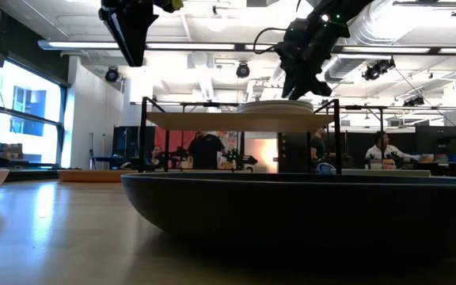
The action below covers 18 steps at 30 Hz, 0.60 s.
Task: Place and stack plates onto a shelf
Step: Stack the light orange plate on top of the other blue plate on the shelf
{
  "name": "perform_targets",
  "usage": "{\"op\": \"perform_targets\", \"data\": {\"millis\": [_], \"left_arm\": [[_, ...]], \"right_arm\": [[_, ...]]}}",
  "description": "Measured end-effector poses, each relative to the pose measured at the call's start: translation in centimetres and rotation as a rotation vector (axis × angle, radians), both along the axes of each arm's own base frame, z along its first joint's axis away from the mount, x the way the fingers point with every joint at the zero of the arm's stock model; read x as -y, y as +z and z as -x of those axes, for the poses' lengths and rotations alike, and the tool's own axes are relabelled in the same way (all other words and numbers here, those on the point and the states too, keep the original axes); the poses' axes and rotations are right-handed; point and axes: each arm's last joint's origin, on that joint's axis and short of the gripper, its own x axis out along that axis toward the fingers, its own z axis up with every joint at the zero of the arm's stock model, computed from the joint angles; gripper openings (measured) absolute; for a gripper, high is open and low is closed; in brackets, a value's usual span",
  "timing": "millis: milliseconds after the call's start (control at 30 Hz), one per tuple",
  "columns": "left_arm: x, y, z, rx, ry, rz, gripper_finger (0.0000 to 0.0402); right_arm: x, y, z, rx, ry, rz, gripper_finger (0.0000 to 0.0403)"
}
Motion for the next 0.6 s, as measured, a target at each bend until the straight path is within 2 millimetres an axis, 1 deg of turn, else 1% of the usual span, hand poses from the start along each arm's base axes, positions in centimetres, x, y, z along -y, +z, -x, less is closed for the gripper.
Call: {"op": "perform_targets", "data": {"millis": [167, 467, 600], "left_arm": [[-0.4, 0.1, 0.8, -0.078, 0.022, -0.034, 0.0133], [-0.5, 0.6, 1.2, -0.050, 0.013, -0.036, 0.0133], [-1.2, 1.1, 1.5, -0.034, 0.035, -0.040, 0.0133]], "right_arm": [[-1.0, 0.9, 0.0, 0.035, 0.049, 0.016, 0.0087], [-3.4, 4.0, 1.1, 0.110, 0.093, 0.092, 0.0087], [-4.5, 5.2, 1.6, 0.141, 0.123, 0.129, 0.0087]]}}
